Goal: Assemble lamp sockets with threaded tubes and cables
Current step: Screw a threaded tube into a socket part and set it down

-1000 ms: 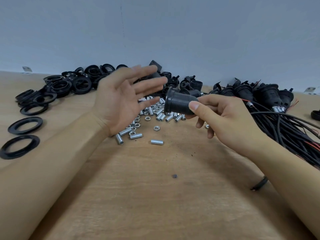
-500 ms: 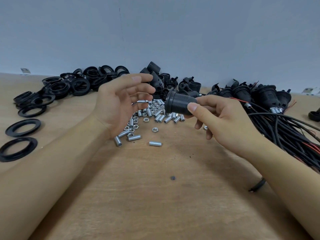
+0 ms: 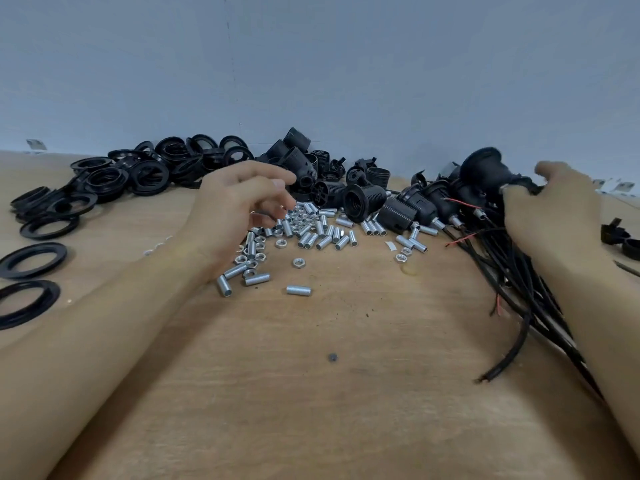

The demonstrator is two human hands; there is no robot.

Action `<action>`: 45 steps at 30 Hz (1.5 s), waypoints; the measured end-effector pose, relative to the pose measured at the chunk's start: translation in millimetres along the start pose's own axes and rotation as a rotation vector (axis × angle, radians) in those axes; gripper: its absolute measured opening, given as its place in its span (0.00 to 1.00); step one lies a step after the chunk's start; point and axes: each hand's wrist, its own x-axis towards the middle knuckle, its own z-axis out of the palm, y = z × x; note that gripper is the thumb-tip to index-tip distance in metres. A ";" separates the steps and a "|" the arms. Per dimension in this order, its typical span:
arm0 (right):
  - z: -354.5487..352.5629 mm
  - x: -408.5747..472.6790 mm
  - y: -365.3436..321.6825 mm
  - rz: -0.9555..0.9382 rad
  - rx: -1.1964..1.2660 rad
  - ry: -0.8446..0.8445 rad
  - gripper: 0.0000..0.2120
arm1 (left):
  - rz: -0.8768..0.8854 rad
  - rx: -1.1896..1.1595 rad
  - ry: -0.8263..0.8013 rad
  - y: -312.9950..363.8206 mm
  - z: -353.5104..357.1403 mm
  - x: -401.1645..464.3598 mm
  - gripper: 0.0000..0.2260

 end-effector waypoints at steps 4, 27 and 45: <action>11.9 -9.0 -6.4 -0.031 -0.091 -0.175 0.11 | 0.218 0.646 -0.046 -13.3 0.8 -4.6 0.05; 34.5 -54.2 -31.4 -0.677 -0.180 -0.625 0.10 | 0.209 1.019 -0.215 -20.3 -7.1 0.9 0.08; 24.0 -44.3 -29.5 -0.507 -0.260 -0.642 0.01 | 0.188 1.162 -0.247 -12.5 -12.1 1.9 0.12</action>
